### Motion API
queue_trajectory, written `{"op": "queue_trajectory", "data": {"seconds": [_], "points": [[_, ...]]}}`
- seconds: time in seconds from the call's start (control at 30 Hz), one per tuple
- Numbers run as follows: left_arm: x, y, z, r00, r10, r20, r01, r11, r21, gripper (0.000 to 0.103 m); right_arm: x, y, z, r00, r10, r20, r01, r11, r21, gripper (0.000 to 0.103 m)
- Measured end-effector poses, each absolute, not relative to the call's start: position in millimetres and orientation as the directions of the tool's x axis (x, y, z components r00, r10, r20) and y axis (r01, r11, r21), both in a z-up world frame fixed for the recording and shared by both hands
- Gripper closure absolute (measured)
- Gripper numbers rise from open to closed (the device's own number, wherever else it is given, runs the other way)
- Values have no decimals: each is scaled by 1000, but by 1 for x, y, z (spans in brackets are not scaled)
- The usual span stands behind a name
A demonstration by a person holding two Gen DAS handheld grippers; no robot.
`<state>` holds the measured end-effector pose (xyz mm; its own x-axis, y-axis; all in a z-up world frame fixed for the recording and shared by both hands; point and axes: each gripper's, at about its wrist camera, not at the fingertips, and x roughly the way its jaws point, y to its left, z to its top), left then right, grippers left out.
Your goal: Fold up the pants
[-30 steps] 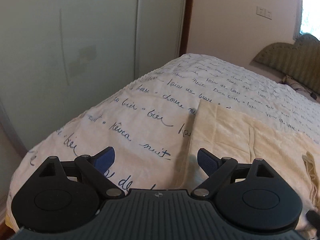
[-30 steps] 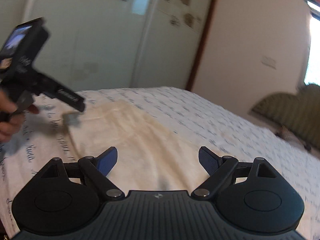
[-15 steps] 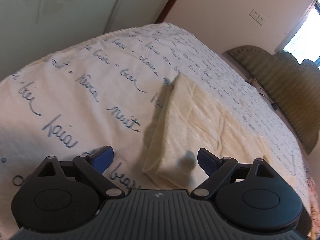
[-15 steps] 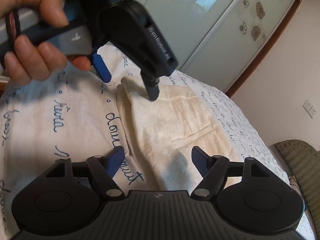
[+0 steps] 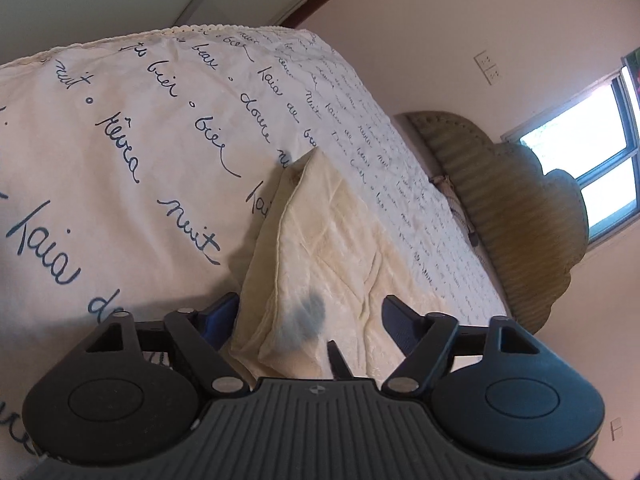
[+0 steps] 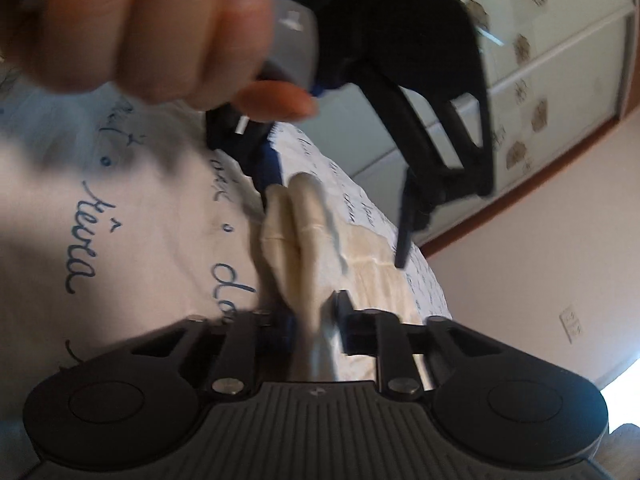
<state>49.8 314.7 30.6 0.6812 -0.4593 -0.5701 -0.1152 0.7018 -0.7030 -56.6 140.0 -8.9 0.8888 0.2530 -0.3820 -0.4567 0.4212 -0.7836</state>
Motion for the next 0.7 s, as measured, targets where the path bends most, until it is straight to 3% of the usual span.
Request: {"op": "queue_trajectory", "data": {"seconds": [0.07, 0.17, 0.3, 0.33, 0.4, 0.5, 0.6, 0.7], "points": [[55, 318, 27, 675, -474, -565, -116, 688, -716, 15, -52, 132, 1, 870, 281, -405, -493, 490, -720, 89], [67, 321, 23, 673, -515, -531, -118, 634, -764, 10, -33, 103, 32, 814, 356, -459, -565, 670, -483, 90], [92, 315, 15, 656, -588, -473, -109, 546, -831, 12, -22, 76, 57, 789, 419, -449, -580, 748, -323, 90], [98, 314, 11, 651, -604, -459, -117, 519, -847, 17, -21, 72, 60, 787, 427, -446, -583, 752, -308, 90], [109, 310, 2, 624, -620, -476, -161, 494, -854, 58, -23, 70, 60, 773, 442, -455, -603, 735, -311, 90], [112, 305, 1, 618, -553, -558, -200, 575, -793, 84, -33, 61, 62, 707, 488, -512, -676, 680, -285, 90], [108, 303, 3, 639, -525, -562, -182, 607, -773, 88, -35, 22, 84, 629, 612, -479, -728, 680, -88, 90], [102, 290, 15, 667, -454, -591, -158, 689, -707, 88, -10, -9, 88, 703, 516, -489, -609, 792, -40, 90]]}}
